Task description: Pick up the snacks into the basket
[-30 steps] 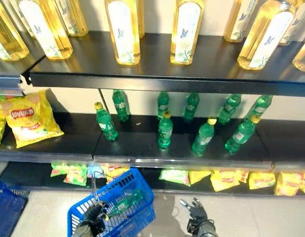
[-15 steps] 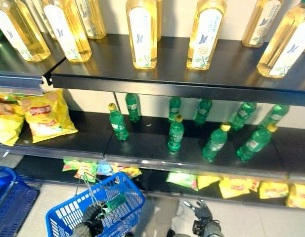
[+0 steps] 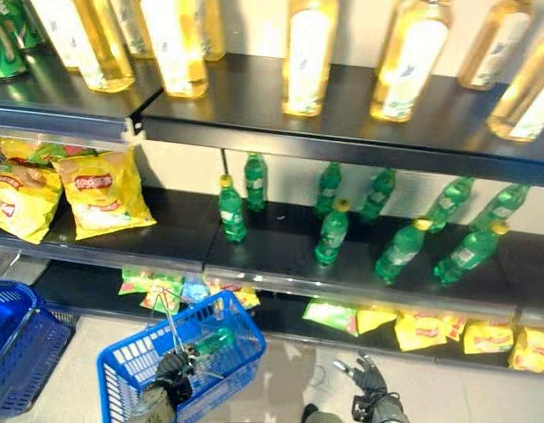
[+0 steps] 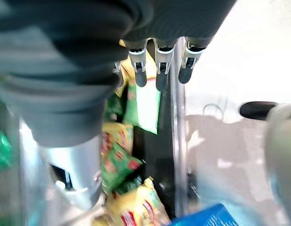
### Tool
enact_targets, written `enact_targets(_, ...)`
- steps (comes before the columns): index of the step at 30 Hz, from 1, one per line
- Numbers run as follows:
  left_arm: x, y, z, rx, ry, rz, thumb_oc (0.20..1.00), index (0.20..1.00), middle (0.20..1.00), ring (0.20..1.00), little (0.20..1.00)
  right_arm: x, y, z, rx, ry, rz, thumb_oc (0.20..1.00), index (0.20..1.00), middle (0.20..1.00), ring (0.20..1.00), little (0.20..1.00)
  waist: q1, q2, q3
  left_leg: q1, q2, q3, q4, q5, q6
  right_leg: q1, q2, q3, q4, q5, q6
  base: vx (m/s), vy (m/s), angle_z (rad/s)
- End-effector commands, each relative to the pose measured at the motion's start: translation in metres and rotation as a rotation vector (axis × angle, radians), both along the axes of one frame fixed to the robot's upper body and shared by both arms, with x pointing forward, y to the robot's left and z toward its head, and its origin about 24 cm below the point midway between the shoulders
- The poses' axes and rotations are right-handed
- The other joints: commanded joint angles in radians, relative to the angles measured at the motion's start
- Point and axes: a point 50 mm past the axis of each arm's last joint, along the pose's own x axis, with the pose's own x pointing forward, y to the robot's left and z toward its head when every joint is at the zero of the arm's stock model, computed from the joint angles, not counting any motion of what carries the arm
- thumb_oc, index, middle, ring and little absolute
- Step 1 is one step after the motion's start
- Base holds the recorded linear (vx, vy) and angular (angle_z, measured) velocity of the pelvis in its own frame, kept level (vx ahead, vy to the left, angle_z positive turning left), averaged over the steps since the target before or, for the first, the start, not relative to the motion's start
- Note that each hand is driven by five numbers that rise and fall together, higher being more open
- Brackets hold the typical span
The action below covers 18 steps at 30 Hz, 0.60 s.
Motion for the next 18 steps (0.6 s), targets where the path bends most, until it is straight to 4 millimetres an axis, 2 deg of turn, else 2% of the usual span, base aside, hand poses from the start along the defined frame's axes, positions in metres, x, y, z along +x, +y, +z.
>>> enact_targets(1, 0.046, 0.017, 0.04, 0.073, -0.286, -0.039, 0.2, 0.2, 0.2, 0.2, 0.2, 0.021, 0.019, 0.005, 0.03, -0.08, 0.045, 1.0, 1.0, 1.0, 1.0, 1.0, -0.002, -0.063, -0.027, -0.041, -0.07, -0.007, -0.036, 0.07, -0.004, 0.03, -0.119, 0.06, -0.038, 0.062, 0.069, 0.12, 0.599, 0.05)
enact_targets(2, 0.044, 0.016, 0.039, 0.078, -0.282, -0.05, 0.2, 0.2, 0.2, 0.2, 0.2, 0.018, 0.018, 0.003, 0.037, -0.066, 0.02, 1.0, 1.0, 1.0, 1.0, 1.0, 0.002, -0.085, -0.022, -0.04, -0.134, 0.017, -0.012, 0.014, 0.021, 0.026, -0.194, 0.074, -0.07, 0.173, 0.111, 0.05, 0.308, 0.11)
enact_targets(3, 0.044, 0.017, 0.039, 0.078, -0.282, -0.05, 0.2, 0.2, 0.2, 0.2, 0.2, 0.018, 0.019, 0.003, 0.038, -0.066, 0.02, 1.0, 1.0, 1.0, 1.0, 1.0, 0.004, -0.088, -0.021, -0.039, -0.137, 0.02, -0.011, 0.012, 0.023, 0.026, -0.198, 0.077, -0.072, 0.175, 0.113, 0.07, 0.586, -0.25)
enact_targets(4, 0.042, 0.016, 0.038, 0.084, -0.28, -0.069, 0.2, 0.2, 0.2, 0.2, 0.2, 0.017, 0.019, 0.002, 0.042, -0.057, 0.011, 1.0, 1.0, 1.0, 1.0, 1.0, 0.011, -0.097, -0.018, -0.026, -0.196, 0.048, -0.01, -0.02, 0.052, 0.013, -0.25, 0.079, -0.089, 0.254, 0.125, 0.03, 0.29, -0.54)
enact_targets(5, 0.042, 0.016, 0.038, 0.084, -0.28, -0.069, 0.2, 0.2, 0.2, 0.2, 0.2, 0.017, 0.019, 0.002, 0.042, -0.057, 0.011, 1.0, 1.0, 1.0, 1.0, 1.0, 0.013, -0.098, -0.018, -0.025, -0.198, 0.05, -0.011, -0.02, 0.053, 0.012, -0.252, 0.082, -0.089, 0.255, 0.126, 0.06, 0.598, -0.87)
enact_targets(6, 0.039, 0.015, 0.036, 0.082, -0.267, -0.077, 0.2, 0.2, 0.2, 0.2, 0.2, 0.016, 0.018, 0.0, 0.049, -0.042, -0.02, 1.0, 1.0, 1.0, 1.0, 1.0, 0.025, -0.094, -0.019, -0.014, -0.261, 0.065, -0.024, -0.041, 0.089, -0.014, -0.303, 0.047, -0.081, 0.319, 0.122, 0.03, 0.319, -0.66)
enact_targets(7, 0.039, 0.015, 0.036, 0.082, -0.267, -0.077, 0.2, 0.2, 0.2, 0.2, 0.2, 0.016, 0.018, 0.0, 0.049, -0.042, -0.021, 1.0, 1.0, 1.0, 1.0, 1.0, 0.025, -0.094, -0.018, -0.012, -0.262, 0.066, -0.025, -0.041, 0.09, -0.014, -0.304, 0.048, -0.081, 0.319, 0.123, 0.05, 0.485, -0.62)
enact_targets(8, 0.037, 0.016, 0.036, 0.091, -0.263, -0.082, 0.2, 0.2, 0.2, 0.2, 0.2, 0.018, 0.02, 0.001, 0.054, -0.05, -0.028, 1.0, 1.0, 1.0, 1.0, 1.0, 0.039, -0.088, -0.018, 0.008, -0.288, 0.085, -0.051, -0.047, 0.099, -0.021, -0.339, -0.022, -0.073, 0.34, 0.123, 0.06, 0.447, -0.5)
enact_targets(9, 0.037, 0.018, 0.036, 0.106, -0.259, -0.099, 0.2, 0.2, 0.2, 0.2, 0.2, 0.025, 0.024, 0.004, 0.065, -0.077, -0.024, 1.0, 1.0, 1.0, 1.0, 1.0, 0.054, -0.067, -0.011, 0.029, -0.303, 0.094, -0.07, -0.07, 0.107, -0.016, -0.343, -0.143, -0.02, 0.297, 0.118, 0.06, 0.443, -0.52)
enact_targets(10, 0.037, 0.018, 0.036, 0.106, -0.259, -0.099, 0.2, 0.2, 0.2, 0.2, 0.2, 0.025, 0.024, 0.004, 0.064, -0.077, -0.024, 1.0, 1.0, 1.0, 1.0, 1.0, 0.052, -0.066, -0.009, 0.03, -0.303, 0.092, -0.07, -0.07, 0.107, -0.013, -0.343, -0.146, -0.018, 0.294, 0.118, 0.03, 0.404, -0.47)
enact_targets(11, 0.038, 0.02, 0.037, 0.113, -0.264, -0.101, 0.2, 0.2, 0.2, 0.2, 0.2, 0.029, 0.027, 0.005, 0.071, -0.089, -0.015, 1.0, 1.0, 1.0, 1.0, 1.0, 0.057, -0.063, -0.004, 0.028, -0.314, 0.104, -0.07, -0.073, 0.117, -0.016, -0.331, -0.193, 0.023, 0.267, 0.111, -0.01, 0.379, -0.28)
enact_targets(12, 0.037, 0.022, 0.037, 0.115, -0.257, -0.094, 0.2, 0.2, 0.2, 0.2, 0.2, 0.032, 0.034, 0.006, 0.087, -0.096, 0.023, 1.0, 1.0, 1.0, 1.0, 1.0, 0.047, -0.059, 0.001, 0.033, -0.347, 0.112, -0.07, -0.075, 0.141, -0.037, -0.23, -0.186, 0.089, 0.188, 0.087, -0.01, 0.374, -0.2)
enact_targets(13, 0.036, 0.022, 0.037, 0.115, -0.256, -0.093, 0.2, 0.2, 0.2, 0.2, 0.2, 0.032, 0.034, 0.006, 0.087, -0.095, 0.023, 1.0, 1.0, 1.0, 1.0, 1.0, 0.049, -0.058, 0.001, 0.034, -0.345, 0.114, -0.07, -0.077, 0.139, -0.039, -0.229, -0.183, 0.094, 0.183, 0.085, 0.02, 0.32, -0.23)
enact_targets(14, 0.036, 0.024, 0.036, 0.116, -0.254, -0.087, 0.2, 0.2, 0.2, 0.2, 0.2, 0.033, 0.036, 0.006, 0.095, -0.102, 0.036, 1.0, 1.0, 1.0, 1.0, 1.0, 0.045, -0.057, 0.003, 0.036, -0.359, 0.116, -0.07, -0.073, 0.148, -0.045, -0.16, -0.161, 0.103, 0.142, 0.067, -0.03, 0.112, -0.25)
enact_targets(15, 0.033, 0.025, 0.035, 0.113, -0.249, -0.081, 0.2, 0.2, 0.2, 0.2, 0.2, 0.033, 0.037, 0.006, 0.101, -0.102, 0.048, 1.0, 1.0, 1.0, 1.0, 1.0, 0.043, -0.061, 0.006, 0.027, -0.373, 0.125, -0.07, -0.049, 0.157, -0.046, -0.098, -0.158, 0.078, 0.129, 0.035, -0.02, 0.158, -0.22)
enact_targets(16, 0.03, 0.025, 0.033, 0.109, -0.238, -0.077, 0.2, 0.2, 0.2, 0.2, 0.2, 0.033, 0.039, 0.006, 0.106, -0.103, 0.06, 1.0, 1.0, 1.0, 1.0, 1.0, 0.039, -0.061, 0.007, 0.027, -0.38, 0.118, -0.07, -0.042, 0.159, -0.052, -0.034, -0.124, 0.077, 0.093, 0.012, -0.01, 0.118, -0.04)
enact_targets(17, 0.029, 0.025, 0.032, 0.106, -0.231, -0.076, 0.2, 0.2, 0.2, 0.2, 0.2, 0.033, 0.039, 0.006, 0.113, -0.107, 0.069, 1.0, 1.0, 1.0, 1.0, 1.0, 0.033, -0.066, 0.007, 0.028, -0.393, 0.11, -0.07, -0.038, 0.16, -0.067, 0.025, -0.079, 0.078, 0.08, -0.001, 0.06, 0.085, 0.11)
enact_targets(18, 0.029, 0.024, 0.031, 0.095, -0.232, -0.071, 0.2, 0.2, 0.2, 0.2, 0.2, 0.032, 0.04, 0.005, 0.117, -0.104, 0.072, 1.0, 1.0, 1.0, 1.0, 1.0, 0.031, -0.073, 0.005, 0.032, -0.404, 0.103, -0.07, -0.039, 0.161, -0.051, 0.053, -0.068, 0.043, 0.071, -0.011, 0.06, 0.03, 0.26)
